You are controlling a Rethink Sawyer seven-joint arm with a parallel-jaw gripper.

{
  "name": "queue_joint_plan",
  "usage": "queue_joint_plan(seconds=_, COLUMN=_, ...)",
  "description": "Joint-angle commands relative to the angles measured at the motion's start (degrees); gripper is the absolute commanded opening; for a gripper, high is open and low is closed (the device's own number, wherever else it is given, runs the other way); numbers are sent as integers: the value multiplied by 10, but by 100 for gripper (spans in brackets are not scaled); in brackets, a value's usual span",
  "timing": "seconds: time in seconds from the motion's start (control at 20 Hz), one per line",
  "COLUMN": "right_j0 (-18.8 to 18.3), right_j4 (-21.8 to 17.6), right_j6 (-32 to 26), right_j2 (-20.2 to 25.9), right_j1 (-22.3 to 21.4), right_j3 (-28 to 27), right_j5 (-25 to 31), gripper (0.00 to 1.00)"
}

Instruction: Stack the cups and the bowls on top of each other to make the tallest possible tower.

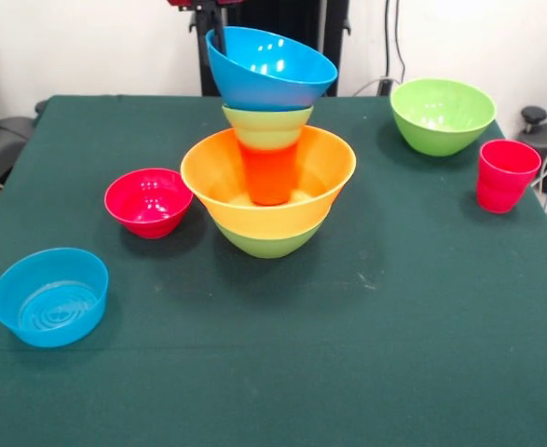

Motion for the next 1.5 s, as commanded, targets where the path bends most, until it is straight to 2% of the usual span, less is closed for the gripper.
queue_joint_plan(seconds=0.05, right_j0=14, right_j4=-37, right_j6=-8, right_j2=7, right_j1=44, right_j3=-23, right_j5=-12, gripper=0)
queue_joint_plan(seconds=0.55, right_j0=0, right_j4=-35, right_j6=-17, right_j2=29, right_j1=49, right_j3=-27, right_j5=-11, gripper=0)
queue_joint_plan(seconds=0.95, right_j0=-28, right_j4=-31, right_j6=-40, right_j2=62, right_j1=55, right_j3=-34, right_j5=10, gripper=0)
queue_joint_plan(seconds=1.2, right_j0=-24, right_j4=-43, right_j6=-33, right_j2=53, right_j1=55, right_j3=-43, right_j5=-2, gripper=0)
queue_joint_plan(seconds=1.5, right_j0=-39, right_j4=-22, right_j6=-37, right_j2=89, right_j1=66, right_j3=-43, right_j5=9, gripper=0)
